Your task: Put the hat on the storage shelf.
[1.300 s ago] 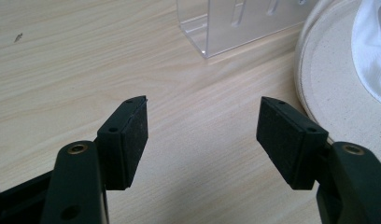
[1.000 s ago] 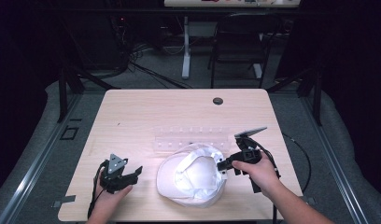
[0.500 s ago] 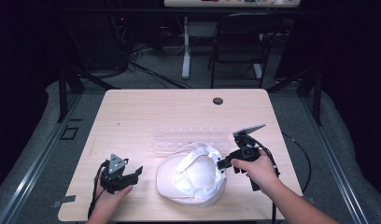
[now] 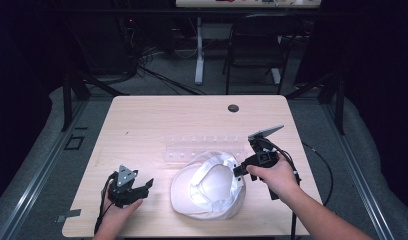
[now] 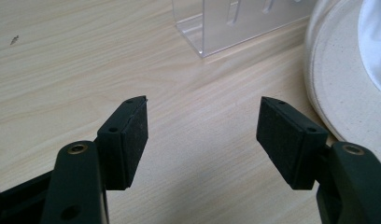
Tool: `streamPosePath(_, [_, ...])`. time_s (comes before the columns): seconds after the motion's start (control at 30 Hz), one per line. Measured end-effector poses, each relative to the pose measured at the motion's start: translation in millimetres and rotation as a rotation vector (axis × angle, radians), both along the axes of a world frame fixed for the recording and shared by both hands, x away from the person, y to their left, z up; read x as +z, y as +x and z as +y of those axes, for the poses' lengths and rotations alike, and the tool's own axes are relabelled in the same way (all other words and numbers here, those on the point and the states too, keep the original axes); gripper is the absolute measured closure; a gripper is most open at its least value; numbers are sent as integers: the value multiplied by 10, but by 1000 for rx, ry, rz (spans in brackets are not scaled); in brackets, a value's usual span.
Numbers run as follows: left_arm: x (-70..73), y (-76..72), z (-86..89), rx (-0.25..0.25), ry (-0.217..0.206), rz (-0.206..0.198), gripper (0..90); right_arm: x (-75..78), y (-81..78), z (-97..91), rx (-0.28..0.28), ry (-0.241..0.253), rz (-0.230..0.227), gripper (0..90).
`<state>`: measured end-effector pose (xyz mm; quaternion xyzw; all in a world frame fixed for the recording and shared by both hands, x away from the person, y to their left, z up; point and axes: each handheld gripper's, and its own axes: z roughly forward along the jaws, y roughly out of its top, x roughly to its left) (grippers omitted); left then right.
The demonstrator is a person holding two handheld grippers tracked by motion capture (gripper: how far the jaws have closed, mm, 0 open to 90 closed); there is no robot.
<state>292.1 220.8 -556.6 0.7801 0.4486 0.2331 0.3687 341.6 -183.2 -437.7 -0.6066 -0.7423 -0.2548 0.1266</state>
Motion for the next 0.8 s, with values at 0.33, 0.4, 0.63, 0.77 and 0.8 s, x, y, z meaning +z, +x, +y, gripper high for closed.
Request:
streamPosePath(0.33, [-1,-2,-4,-2,-1,-1,347,202,2,51,10,-40,-13,808])
streamPosePath(0.4, [-2,-4,-6,-1,-4,-1,347,262,3,57,28,-54,-18,808])
streamPosePath(0.63, [0,-4,-7,-3,-2,-4,347,433,4,76,24,-45,-35,811])
streamPosePath(0.77, [4,-6,-10,-1,3,-13,347,518,15,64,42,-38,-36,813])
streamPosePath(0.8, [5,-7,-11,0,4,-14,347,534,18,62,42,-34,-34,813])
